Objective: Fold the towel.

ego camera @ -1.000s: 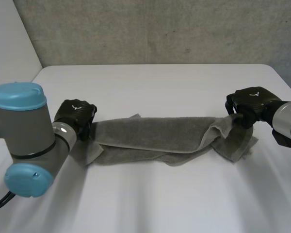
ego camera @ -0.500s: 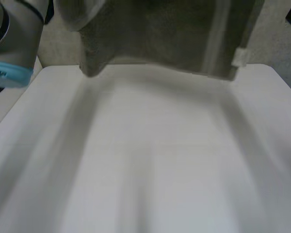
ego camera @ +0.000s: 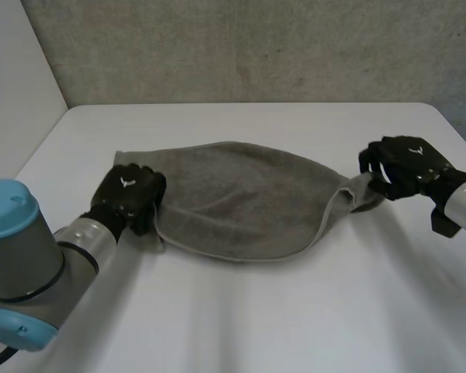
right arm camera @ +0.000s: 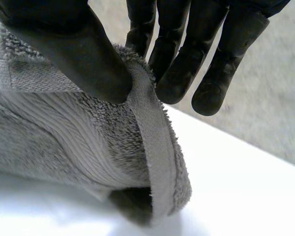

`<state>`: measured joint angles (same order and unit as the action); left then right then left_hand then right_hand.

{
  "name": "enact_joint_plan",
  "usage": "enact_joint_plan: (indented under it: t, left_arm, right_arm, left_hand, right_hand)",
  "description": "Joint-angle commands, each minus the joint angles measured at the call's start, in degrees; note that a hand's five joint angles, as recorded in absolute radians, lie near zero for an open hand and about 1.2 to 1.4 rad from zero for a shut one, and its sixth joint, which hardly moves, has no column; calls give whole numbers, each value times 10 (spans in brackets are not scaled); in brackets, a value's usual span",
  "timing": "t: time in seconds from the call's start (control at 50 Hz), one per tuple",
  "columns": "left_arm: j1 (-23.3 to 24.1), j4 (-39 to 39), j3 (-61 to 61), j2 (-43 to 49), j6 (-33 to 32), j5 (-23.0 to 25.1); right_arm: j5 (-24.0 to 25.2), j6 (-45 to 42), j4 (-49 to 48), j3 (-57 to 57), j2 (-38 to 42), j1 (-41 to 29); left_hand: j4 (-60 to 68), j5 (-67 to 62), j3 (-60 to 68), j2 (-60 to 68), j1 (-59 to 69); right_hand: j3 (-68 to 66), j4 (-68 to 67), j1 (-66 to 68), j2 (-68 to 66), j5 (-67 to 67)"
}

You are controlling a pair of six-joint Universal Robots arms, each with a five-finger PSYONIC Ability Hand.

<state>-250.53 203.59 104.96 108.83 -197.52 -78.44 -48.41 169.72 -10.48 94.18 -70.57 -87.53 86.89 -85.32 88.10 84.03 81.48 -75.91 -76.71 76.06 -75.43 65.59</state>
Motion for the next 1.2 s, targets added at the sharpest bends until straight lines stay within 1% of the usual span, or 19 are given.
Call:
enact_joint_plan:
  t: [0.02,0.04,0.1,0.14,0.16,0.2,0.22,0.24,0.26,0.28,0.3,0.34,0.38,0.56,0.88,0.94,1.04,1.1,1.2]
  left_arm:
    - [0,-2,-1,20,-57,-1]
    - [1,0,-1,23,-56,-1]
    - [2,3,-1,26,-56,-2]
    - [3,5,-5,31,-55,-3]
    - [3,5,-5,31,-55,-3]
    - [3,7,-4,32,-54,-3]
    - [3,7,-4,32,-54,-3]
    - [2,7,-4,33,-54,-3]
    - [2,7,-4,33,-54,-3]
    - [1,7,-1,33,-54,-4]
    - [1,8,2,33,-54,-3]
    - [1,8,4,33,-54,-4]
    - [2,7,7,33,-54,-4]
    - [3,8,14,37,-54,-4]
    - [1,8,14,36,-54,-5]
    - [1,8,15,36,-54,-5]
    - [1,8,15,37,-54,-5]
    - [1,8,16,36,-54,-5]
    - [1,8,17,36,-54,-6]
  right_arm:
    - [-67,6,62,-18,16,24]
    - [-67,6,62,-18,16,24]
    - [-97,20,66,-22,41,21]
    - [-107,22,66,-23,51,20]
    - [-114,21,66,-25,60,19]
    - [-118,21,66,-27,68,19]
    - [-118,21,66,-27,72,19]
    - [-118,21,66,-27,72,19]
    - [-119,20,65,-24,73,20]
    - [-118,17,64,-17,73,22]
    - [-118,17,64,-17,73,22]
    - [-112,15,62,-4,70,23]
    - [-107,13,62,6,64,21]
    - [-91,-28,62,62,-4,18]
    - [-46,-143,48,218,-138,19]
    - [-42,-156,42,231,-142,21]
    - [-39,-208,26,254,-135,25]
    - [-40,-217,24,254,-132,25]
    - [-44,-229,8,256,-94,22]
  left_hand:
    - [-107,192,-119,-79,-53]
    - [-116,200,-128,-87,-62]
    - [-134,219,-146,-106,-80]
    - [-198,282,-210,-169,-144]
    - [-198,283,-210,-170,-144]
    - [-293,378,-306,-265,-239]
    - [-294,378,-306,-265,-240]
    - [-322,407,-335,-294,-268]
    - [-323,407,-335,-294,-269]
    - [-333,417,-345,-304,-279]
    - [-359,444,-372,-331,-305]
    - [-390,474,-402,-361,-336]
    - [-410,494,-422,-381,-356]
    - [-439,523,-451,-410,-385]
    - [-440,525,-453,-412,-386]
    - [-440,525,-453,-412,-386]
    - [-440,525,-453,-412,-386]
    - [-440,525,-453,-412,-386]
    - [-440,525,-453,-412,-386]
  right_hand:
    - [-41,-33,39,-46,44]
    - [-41,-33,39,-46,44]
    - [-41,-33,39,-46,44]
    - [-41,-33,39,-46,44]
    - [-41,-33,39,-46,44]
    - [-41,-33,39,-46,44]
    - [5,13,-7,0,-2]
    - [6,14,-7,1,-2]
    - [194,202,-195,189,-191]
    - [346,354,-347,341,-342]
    - [347,355,-349,342,-344]
    - [491,499,-493,486,-488]
    - [525,533,-526,520,-522]
    - [547,555,-549,542,-544]
    - [541,549,-542,536,-537]
    - [541,549,-542,536,-537]
    - [544,552,-545,539,-541]
    - [544,552,-545,539,-541]
    - [535,544,-537,531,-532]
